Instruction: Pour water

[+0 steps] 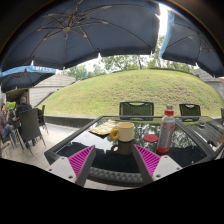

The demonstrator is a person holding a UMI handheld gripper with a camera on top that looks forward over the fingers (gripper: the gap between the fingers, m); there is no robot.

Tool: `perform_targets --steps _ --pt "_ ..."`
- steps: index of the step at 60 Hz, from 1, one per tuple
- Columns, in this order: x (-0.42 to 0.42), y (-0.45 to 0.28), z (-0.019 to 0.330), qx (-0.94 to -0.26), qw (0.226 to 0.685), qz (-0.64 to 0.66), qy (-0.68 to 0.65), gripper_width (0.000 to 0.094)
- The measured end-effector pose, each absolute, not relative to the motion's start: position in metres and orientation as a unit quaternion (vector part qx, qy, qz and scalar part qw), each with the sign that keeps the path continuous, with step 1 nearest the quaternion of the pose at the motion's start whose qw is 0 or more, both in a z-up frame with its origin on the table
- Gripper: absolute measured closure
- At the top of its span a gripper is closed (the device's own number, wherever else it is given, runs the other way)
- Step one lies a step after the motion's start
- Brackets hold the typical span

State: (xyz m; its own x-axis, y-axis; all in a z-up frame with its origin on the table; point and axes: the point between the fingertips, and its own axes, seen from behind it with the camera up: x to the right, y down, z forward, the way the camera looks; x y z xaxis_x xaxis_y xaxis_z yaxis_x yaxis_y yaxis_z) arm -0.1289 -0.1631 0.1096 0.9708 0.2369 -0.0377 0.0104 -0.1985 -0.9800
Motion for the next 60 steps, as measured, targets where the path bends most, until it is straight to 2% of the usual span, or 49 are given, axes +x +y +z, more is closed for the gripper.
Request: perform_targets --steps 10,20,29,46,48,50,52,60 --pt "-0.107 -0.159 0.119 -0.764 0.637 0.077 -0.067 0.0133" --pt "-0.048 -0.131 0.135 -0.749 0.660 0.043 -0.031 0.0132" --pt "0.008 -0.078 0.139 -0.737 0.675 -0.011 -0.018 0.0129" --pt "0.068 0.045 0.113 -0.737 0.675 -0.042 -0.009 0.0146" --pt "0.070 0.053 0.112 -0.735 0.677 -0.037 -0.008 0.0213" --pt "0.065 0.059 0.110 -0.735 0.677 -0.021 -0.012 0.0401" --pt "0.066 0.058 0.112 -0.733 0.680 -0.003 -0.006 0.0414" --pt "0.064 0.063 0.115 -0.717 0.697 -0.016 -0.022 0.0566"
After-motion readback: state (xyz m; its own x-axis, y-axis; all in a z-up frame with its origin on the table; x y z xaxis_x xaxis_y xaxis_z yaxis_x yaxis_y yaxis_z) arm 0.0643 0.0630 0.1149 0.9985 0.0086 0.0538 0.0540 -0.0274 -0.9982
